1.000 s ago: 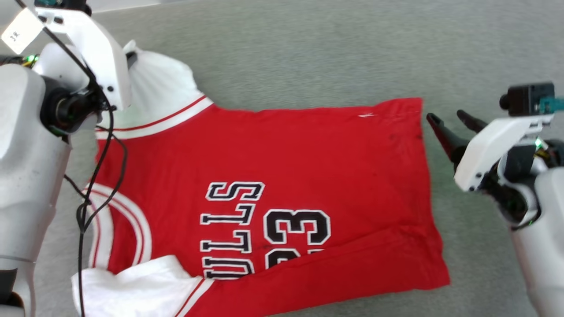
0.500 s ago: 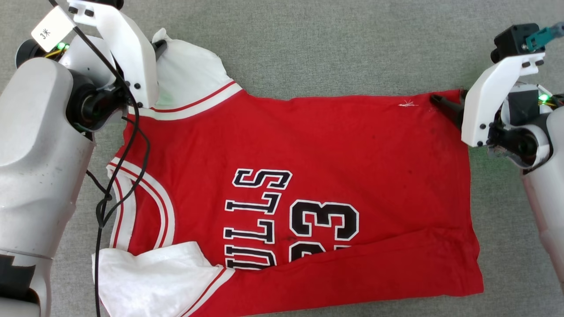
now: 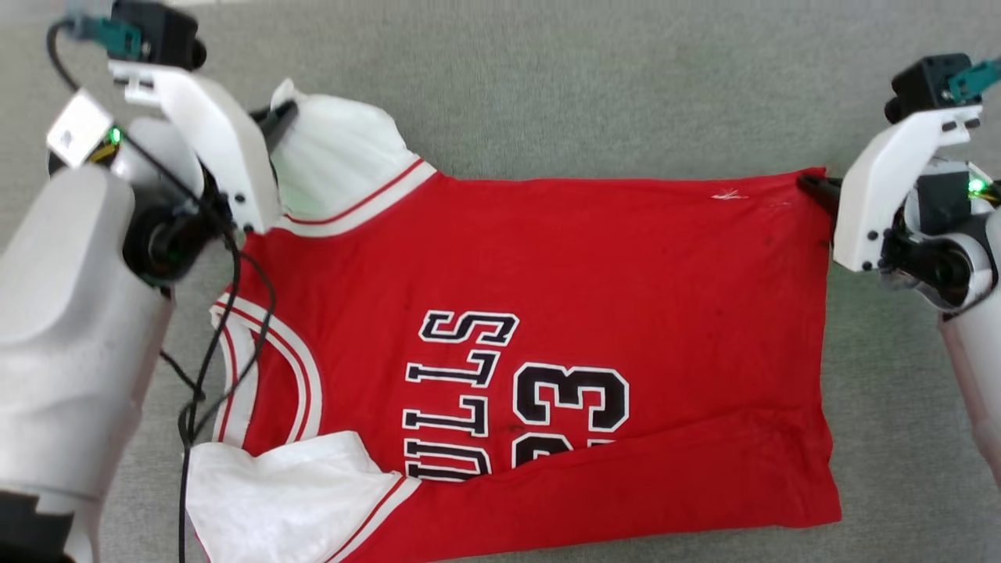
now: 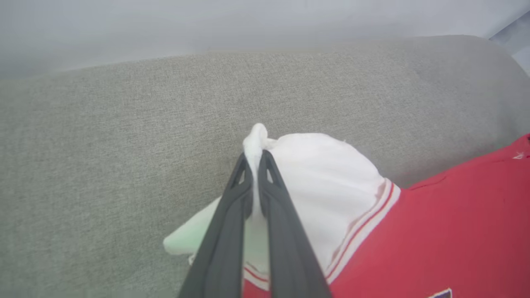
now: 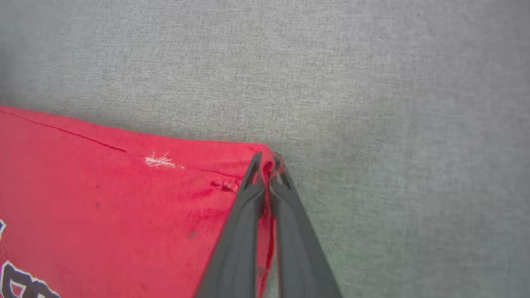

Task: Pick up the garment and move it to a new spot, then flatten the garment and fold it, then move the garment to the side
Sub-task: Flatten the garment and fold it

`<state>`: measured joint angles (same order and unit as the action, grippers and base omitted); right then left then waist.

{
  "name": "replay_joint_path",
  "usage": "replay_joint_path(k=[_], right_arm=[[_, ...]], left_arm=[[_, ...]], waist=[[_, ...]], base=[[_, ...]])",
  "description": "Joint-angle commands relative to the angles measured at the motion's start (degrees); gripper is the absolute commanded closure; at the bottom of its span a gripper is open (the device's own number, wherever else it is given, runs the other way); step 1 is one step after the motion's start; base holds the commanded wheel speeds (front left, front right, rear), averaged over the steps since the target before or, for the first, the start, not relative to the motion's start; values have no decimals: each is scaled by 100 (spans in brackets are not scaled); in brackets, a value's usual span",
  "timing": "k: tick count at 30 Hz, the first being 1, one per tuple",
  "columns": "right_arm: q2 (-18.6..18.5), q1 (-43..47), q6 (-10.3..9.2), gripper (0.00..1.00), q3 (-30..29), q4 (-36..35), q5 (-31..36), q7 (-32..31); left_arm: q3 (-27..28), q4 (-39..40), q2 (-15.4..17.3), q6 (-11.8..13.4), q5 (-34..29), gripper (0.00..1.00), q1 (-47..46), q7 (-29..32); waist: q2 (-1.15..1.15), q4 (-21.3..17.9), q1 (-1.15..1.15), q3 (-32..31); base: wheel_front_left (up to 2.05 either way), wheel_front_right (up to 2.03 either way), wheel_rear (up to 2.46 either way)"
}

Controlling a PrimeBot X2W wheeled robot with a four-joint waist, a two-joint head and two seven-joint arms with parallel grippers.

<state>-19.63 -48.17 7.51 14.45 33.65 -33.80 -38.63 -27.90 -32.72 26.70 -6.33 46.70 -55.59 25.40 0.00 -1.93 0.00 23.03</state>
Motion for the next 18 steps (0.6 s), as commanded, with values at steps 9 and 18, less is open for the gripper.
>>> replay_joint_path(k=[9,18], right_arm=[[-153,1396,-4,100,-310,-822,-38,363],[67,2952,-4,100,-637,-1367,-14,518]], left_arm=[[252,828,187,295,277,100,1703,-709],[426,1794,224,922,727,100,3782,-946]], waist=[[0,25,0,-1020],[0,115,0,-1659]], base=[[0,0,0],[0,0,0]])
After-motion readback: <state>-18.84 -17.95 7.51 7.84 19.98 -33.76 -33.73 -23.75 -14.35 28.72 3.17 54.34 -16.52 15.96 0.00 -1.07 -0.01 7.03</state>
